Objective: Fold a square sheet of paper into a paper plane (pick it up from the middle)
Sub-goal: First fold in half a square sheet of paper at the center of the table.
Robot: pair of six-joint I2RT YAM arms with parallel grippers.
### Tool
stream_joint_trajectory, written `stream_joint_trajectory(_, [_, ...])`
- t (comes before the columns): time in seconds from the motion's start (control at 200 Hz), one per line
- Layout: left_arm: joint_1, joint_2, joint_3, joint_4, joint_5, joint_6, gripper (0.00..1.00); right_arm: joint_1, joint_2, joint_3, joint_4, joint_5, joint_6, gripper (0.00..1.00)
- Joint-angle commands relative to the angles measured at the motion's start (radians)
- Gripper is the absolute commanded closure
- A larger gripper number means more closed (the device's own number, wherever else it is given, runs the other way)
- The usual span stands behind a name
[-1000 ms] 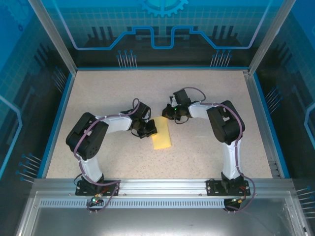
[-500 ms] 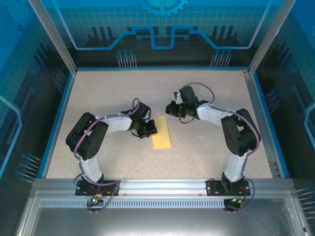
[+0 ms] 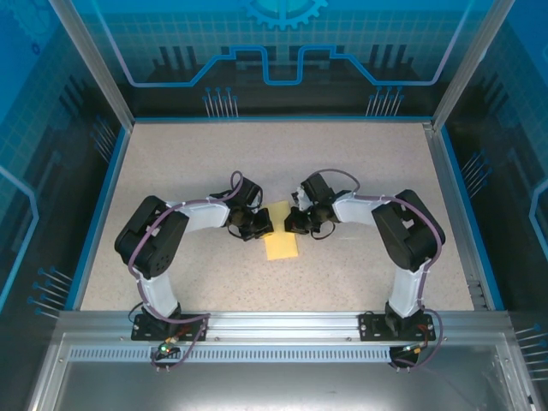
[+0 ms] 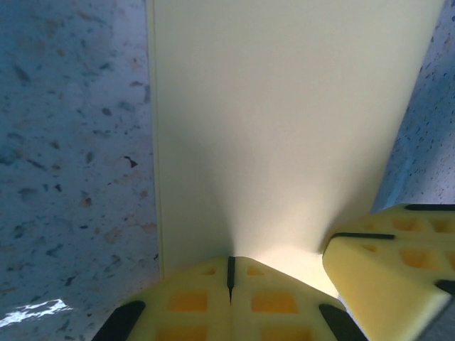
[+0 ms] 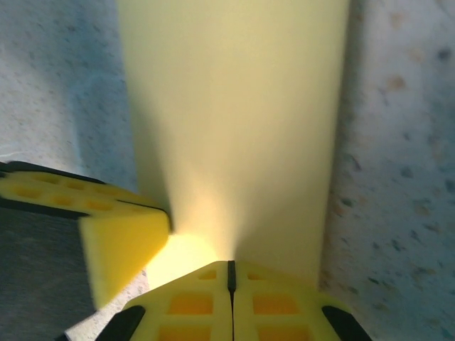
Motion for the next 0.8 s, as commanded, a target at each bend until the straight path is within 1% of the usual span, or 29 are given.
stream_joint_trajectory(0.0, [-0.005,0.026,-0.019,-0.122,-0.056,0.031,1.00,-0.035,0.008,-0.031,-0.030,0.005,-0.024,0.95])
stream_joint_trajectory(0.18, [-0.005,0.023,-0.017,-0.124,-0.056,0.033,1.00,-0.051,0.025,-0.031,-0.053,-0.008,-0.055,0.95])
stream_joint_trajectory(0.41, [-0.006,0.017,-0.020,-0.124,-0.057,0.029,1.00,-0.045,-0.020,-0.037,-0.012,-0.084,-0.055,0.95])
stream_joint_trajectory(0.695, [-0.004,-0.012,0.011,-0.131,-0.041,0.032,1.00,-0.056,0.035,-0.066,-0.038,-0.051,-0.070,0.95])
stream_joint_trajectory(0.795, [-0.005,-0.053,0.058,-0.099,0.007,0.035,1.00,-0.065,0.052,-0.065,-0.048,-0.049,-0.080,0.96])
